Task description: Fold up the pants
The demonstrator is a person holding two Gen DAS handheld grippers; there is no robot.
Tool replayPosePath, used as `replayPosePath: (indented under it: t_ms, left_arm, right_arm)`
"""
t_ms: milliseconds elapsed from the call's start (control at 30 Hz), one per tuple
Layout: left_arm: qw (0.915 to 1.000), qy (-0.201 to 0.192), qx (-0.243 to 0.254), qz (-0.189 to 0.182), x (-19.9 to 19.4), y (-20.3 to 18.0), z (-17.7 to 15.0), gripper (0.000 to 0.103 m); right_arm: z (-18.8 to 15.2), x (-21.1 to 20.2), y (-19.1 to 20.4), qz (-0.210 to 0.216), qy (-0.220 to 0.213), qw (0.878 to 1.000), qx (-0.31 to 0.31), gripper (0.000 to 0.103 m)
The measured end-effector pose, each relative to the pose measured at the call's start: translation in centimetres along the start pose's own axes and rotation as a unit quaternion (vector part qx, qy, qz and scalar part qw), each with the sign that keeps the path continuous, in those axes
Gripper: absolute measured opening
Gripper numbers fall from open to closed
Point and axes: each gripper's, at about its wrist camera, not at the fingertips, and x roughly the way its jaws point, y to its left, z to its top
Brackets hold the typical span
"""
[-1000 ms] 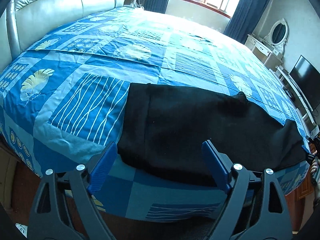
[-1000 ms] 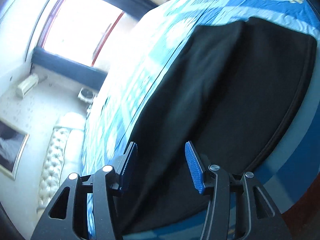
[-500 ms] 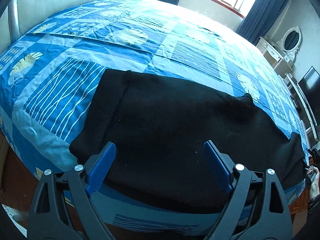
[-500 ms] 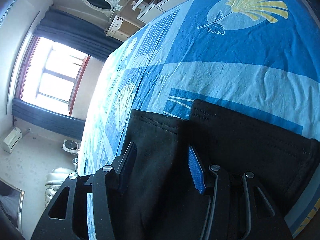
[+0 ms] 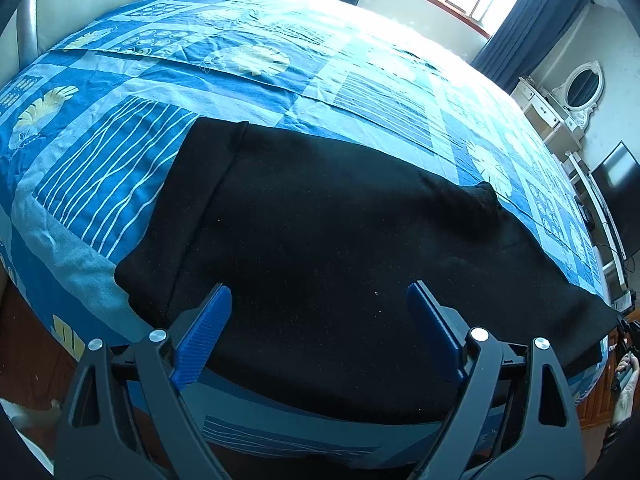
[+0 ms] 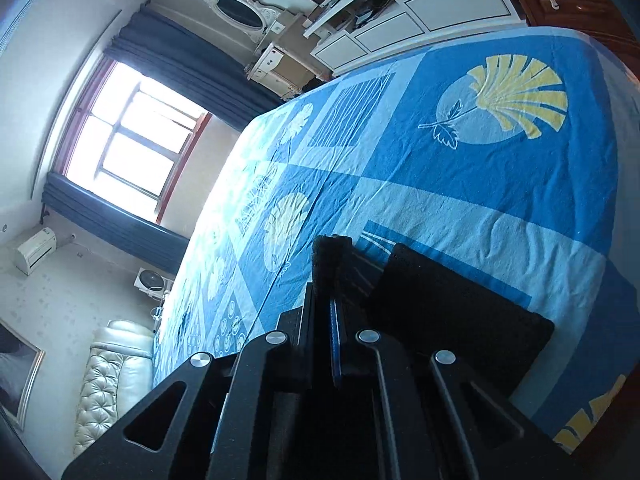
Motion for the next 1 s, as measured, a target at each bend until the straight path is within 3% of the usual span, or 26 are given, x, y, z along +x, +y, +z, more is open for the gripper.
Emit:
replayPosePath:
  t_ms: [167,267,467,600,833,1000]
  left_arm:
    - [1.0000,0.002,-0.003,-0.005,-0.1,0.0,0.0,0.089]
    - [1.0000,0.001,-0.005,-0.006,-0.2,0.0,0.0,0.089]
    - [1.0000,0.001,0.000,-0.006,-0.6,-0.2,-0.1,0.089]
    - [0.9999,-0.001,0.009,-0.009,-0.7,-0.7,-0.2,0.089]
    - [0.9997,0.010,0.020,-0.013,-0.3,-1.5,-0.7,0.089]
    - [0.9994,0.010,0.028,-0.018,-0.4,-1.9,-0.8,0.089]
  right_arm:
    - [-1.4,-0.4,-4.6,-0.042,0.022,0.999,0.024,0.006]
    - [-2.3,0.1,-7.1,-0.041,0.027,0.997,0.061,0.006]
    - [-2.2,-0.8,-6.6,-0.023,0.013,0.998,0.064,0.006]
    - [-2.0,-1.1,-6.3,-0.039,0.007,0.998,0.047,0.006]
    - [-3.3,0.0,-8.7,-0.051,0.007,0.994,0.096,0.006]
    - [-4.1,-0.8,-9.2,-0.016,0.017,0.990,0.143,0.009]
